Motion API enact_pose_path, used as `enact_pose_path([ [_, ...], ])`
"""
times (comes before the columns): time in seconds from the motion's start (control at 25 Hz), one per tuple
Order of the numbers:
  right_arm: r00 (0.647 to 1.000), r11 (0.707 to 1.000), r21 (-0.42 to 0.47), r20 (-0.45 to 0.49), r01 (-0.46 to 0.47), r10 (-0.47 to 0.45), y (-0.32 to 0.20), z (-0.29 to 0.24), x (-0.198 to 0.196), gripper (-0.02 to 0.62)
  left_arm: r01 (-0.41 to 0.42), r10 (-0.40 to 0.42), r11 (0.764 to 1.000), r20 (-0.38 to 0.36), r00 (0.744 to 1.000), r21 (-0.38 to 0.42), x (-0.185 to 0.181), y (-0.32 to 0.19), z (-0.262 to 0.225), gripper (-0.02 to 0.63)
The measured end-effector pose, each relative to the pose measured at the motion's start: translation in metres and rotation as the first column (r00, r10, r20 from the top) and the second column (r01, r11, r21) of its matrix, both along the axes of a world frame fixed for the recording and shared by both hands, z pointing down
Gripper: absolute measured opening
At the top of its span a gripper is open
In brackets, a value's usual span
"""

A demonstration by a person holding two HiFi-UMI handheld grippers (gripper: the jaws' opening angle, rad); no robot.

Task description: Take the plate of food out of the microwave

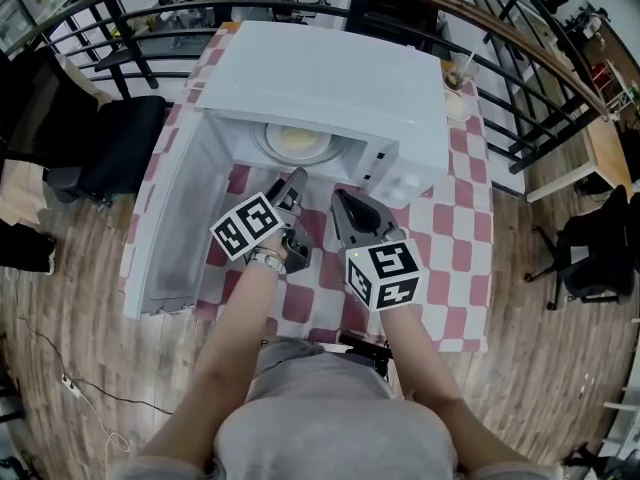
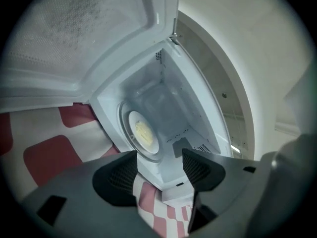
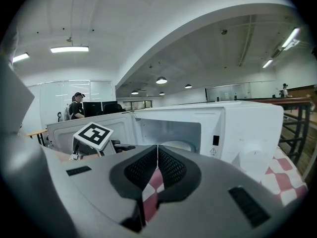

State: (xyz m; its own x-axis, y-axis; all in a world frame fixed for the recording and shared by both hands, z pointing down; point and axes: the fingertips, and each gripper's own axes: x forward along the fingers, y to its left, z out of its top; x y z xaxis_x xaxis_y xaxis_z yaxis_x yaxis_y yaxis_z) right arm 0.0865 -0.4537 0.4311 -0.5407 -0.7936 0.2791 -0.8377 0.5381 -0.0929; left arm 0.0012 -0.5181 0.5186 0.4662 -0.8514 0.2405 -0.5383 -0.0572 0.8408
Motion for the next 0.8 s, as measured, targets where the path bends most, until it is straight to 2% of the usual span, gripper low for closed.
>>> enact_pose_path([
  [0.28, 1.000, 1.000, -0.018, -0.003, -0.004, 0.004, -0.017, 0.014, -0.002, 0.026, 0.086, -0.102, 0.986, -0.105, 0.989, -0.144, -0.003, -0.025, 0.032, 0.287],
  [0.52, 1.000, 0.999, -0.042, -0.011, -0.010, 0.010, -0.025, 0.026, 0.002, 0.026, 0.168, -0.226, 0.942, -0.181, 0.957, -0.290, -0.004, -0.041, 0.057, 0.307],
  [0.72, 1.000, 0.998, -0.066, -0.016, -0.017, 0.016, -0.031, 0.034, 0.006, 0.026, 0.199, -0.288, 0.916, -0.225, 0.931, -0.349, -0.002, -0.053, 0.065, 0.311],
  [0.8, 1.000, 0.997, -0.075, -0.020, -0.016, 0.015, -0.032, 0.038, 0.007, 0.026, 0.203, -0.299, 0.907, -0.223, 0.928, -0.369, -0.002, -0.055, 0.070, 0.313],
])
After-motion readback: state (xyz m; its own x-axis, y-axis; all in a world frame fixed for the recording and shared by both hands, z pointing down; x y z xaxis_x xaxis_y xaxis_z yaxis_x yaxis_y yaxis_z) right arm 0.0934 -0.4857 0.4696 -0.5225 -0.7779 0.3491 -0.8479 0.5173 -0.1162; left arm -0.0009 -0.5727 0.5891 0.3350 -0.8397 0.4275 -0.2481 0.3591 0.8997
